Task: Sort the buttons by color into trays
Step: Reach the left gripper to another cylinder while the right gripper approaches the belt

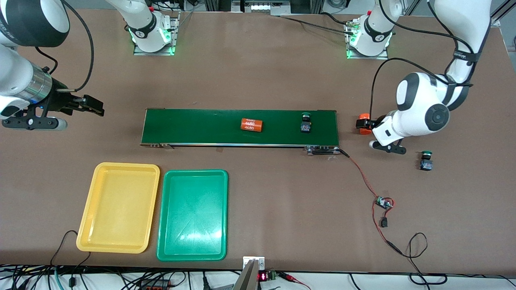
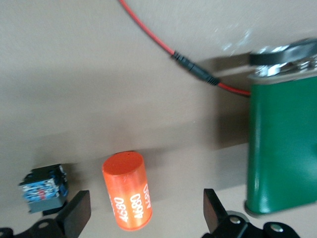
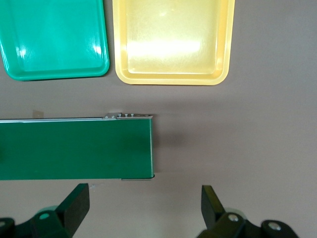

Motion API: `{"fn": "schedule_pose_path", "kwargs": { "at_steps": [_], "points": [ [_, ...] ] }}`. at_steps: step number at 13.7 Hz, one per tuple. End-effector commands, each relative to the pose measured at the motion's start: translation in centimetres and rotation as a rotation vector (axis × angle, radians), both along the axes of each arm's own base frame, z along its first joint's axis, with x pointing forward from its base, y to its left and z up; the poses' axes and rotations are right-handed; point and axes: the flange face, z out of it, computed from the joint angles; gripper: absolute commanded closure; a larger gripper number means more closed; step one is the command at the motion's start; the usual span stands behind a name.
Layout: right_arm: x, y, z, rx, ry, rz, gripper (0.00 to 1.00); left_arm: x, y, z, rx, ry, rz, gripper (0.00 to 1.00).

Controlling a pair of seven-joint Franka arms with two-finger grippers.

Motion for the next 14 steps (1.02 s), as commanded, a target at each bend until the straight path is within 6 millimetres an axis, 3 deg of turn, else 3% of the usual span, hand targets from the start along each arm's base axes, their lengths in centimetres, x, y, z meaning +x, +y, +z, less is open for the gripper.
{"fn": "schedule_pose_path", "kwargs": {
  "at_steps": [1, 4, 7, 9, 11, 13, 14],
  "points": [
    [-1.1, 2.9, 0.2, 0.018, -0.012, -0.027, 0.0, -2.1, 0.3, -1.2, -0.001, -0.021, -0.007, 0.0],
    [-2.1, 3.7, -0.8, 0.049, -0.024, -0.03, 0.0, -2.6, 0.9, -2.0, -0.006, -0.007, -0.015, 0.0],
    [-6.0, 3.7, -2.6, 0.058, -0.065, -0.026, 0.0, -2.7, 1.5, -3.4, -0.012, 0.008, -0.005, 0.0],
    [-7.1, 4.0, -3.1, 0.059, -0.078, -0.04, 0.0, -2.6, 2.2, -4.2, -0.014, 0.0, 0.011, 0.0],
    [-7.6, 6.2, -3.2, 0.056, -0.071, -0.065, 0.0, -2.9, 2.2, -4.7, -0.015, 0.012, 0.012, 0.0],
    [-8.3, 8.4, -3.5, 0.044, -0.057, -0.071, 0.0, -3.2, 2.3, -5.1, -0.015, 0.016, 0.014, 0.15],
    [-8.8, 9.0, -3.9, 0.041, -0.051, -0.059, 0.0, -3.4, 2.5, -5.5, -0.016, 0.024, 0.017, 0.36]
  ]
}}
